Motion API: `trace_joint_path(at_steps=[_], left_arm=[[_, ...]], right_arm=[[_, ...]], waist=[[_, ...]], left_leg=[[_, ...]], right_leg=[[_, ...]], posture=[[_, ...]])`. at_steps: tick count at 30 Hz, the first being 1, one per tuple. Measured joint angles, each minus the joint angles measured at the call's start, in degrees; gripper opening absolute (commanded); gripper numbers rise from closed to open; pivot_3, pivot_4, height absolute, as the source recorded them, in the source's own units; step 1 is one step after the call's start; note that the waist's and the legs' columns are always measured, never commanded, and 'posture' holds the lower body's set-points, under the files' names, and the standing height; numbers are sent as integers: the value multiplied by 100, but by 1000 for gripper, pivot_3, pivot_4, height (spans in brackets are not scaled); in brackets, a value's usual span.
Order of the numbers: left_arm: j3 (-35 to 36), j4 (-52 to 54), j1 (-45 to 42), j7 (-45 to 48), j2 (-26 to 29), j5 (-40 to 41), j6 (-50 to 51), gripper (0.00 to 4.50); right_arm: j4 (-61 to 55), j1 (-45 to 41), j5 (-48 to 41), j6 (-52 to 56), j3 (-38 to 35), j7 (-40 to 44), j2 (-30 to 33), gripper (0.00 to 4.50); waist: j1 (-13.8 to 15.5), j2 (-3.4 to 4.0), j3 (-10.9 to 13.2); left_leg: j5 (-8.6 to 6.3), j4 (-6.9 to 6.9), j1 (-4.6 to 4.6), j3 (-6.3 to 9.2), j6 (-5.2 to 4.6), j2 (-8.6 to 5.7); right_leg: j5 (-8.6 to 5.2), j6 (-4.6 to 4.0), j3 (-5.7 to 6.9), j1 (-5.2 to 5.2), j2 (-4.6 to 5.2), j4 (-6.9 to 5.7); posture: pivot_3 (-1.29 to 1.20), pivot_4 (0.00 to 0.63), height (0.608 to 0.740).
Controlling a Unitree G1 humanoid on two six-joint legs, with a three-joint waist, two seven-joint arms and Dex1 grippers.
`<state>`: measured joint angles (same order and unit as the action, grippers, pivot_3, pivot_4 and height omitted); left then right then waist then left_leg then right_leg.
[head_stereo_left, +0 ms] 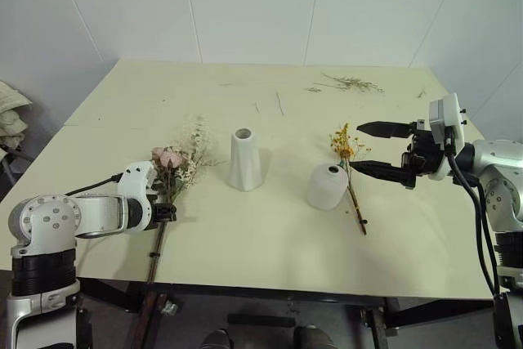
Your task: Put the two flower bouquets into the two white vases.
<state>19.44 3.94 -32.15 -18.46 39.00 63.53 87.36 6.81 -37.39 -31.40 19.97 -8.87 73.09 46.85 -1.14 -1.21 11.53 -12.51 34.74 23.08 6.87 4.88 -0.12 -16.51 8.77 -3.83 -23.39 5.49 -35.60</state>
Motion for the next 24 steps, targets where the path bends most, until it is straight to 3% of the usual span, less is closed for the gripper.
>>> trace_joint_path(at_steps=[7, 16, 24], left_arm=[[-38, 205, -299, 1241, -28, -1109, -2065, 160], [-302, -753, -833, 3316, -503, -2617, -5493, 160], [-126, -1972, -1916, 4818, -1203, -2751, -7442, 160]], right_arm=[[-89, 125, -4, 0, -50, -118, 0, 4500], [-527, 523, -138, 7, -326, -289, 2, 4500], [-782, 757, -192, 28, -528, -479, 12, 4500]], waist=[[-41, -2, 1], [-28, -4, 2], [-28, -6, 3]], left_leg=[[-3, -9, 5, -1, 0, 1], [-5, -12, 12, -5, -2, 1], [-8, -3, 16, -4, -7, 1]], right_leg=[[2, 2, 0, -3, 0, 9], [6, 11, 0, -4, 0, 21], [11, 19, 0, -2, 0, 21]], posture=[[0, 150, 740], [0, 150, 740], [0, 150, 740]])
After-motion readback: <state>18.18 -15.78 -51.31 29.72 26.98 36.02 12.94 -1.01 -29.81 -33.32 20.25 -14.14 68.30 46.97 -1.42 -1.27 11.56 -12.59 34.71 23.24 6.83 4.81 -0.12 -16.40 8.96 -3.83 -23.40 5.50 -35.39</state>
